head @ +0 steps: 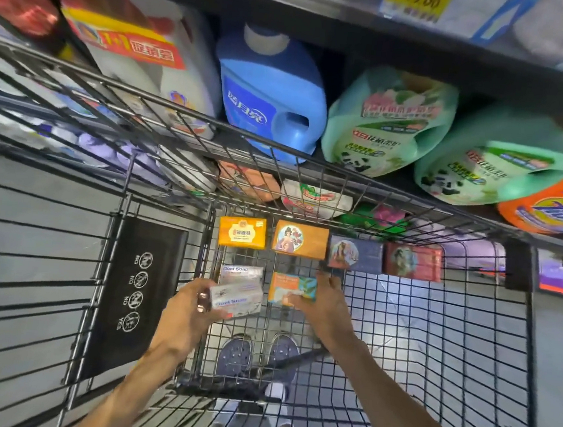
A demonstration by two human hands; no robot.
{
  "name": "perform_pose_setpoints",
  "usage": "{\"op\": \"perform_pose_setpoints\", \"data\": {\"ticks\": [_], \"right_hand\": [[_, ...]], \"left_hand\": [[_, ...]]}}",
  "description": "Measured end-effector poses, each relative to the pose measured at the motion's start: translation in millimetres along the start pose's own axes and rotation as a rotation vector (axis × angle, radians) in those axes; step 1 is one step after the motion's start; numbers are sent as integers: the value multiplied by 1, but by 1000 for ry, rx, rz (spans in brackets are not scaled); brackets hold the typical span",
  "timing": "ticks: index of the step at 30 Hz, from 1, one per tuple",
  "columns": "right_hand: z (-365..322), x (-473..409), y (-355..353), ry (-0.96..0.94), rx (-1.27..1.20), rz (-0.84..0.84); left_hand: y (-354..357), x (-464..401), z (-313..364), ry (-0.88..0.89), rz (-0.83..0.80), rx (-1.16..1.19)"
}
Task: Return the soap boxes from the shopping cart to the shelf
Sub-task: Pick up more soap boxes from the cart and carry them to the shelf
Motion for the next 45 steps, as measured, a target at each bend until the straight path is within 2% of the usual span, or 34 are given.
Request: {"op": "perform_pose_setpoints", "data": {"ticks": [4,12,16,19,26,32,39,45], "right_hand": [[9,3,3,-3,-189,-10],[28,25,2,21,-559,-49],[34,48,-30,33,-552,69],[30,79,-66,10,-531,144],[7,217,-184,-116,-854,326],[19,364,-282,-205,-903,588],[81,509,-374,-239,-970,883],[168,625,-437,-246,-929,1101]], "left_hand": [[-8,13,-7,-59,-5,230],[-11,24,3,-14,7,216],[-18,35,23,4,-37,260],[-26,49,56,86,-79,235],[-53,127,199,358,-150,137],[-46,207,344,640,-249,68],[28,314,504,982,-387,-111],[130,419,597,1132,-592,-138]]}}
Point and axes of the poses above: each hand's wrist, its own x-axis away from the middle knuckle, its own y-axis out of the palm, z = x × y, the point moved 5 cm from there along -x, towards the middle knuckle, and after that the axes turned 4 degrees about -z, right-handed, at the moved point
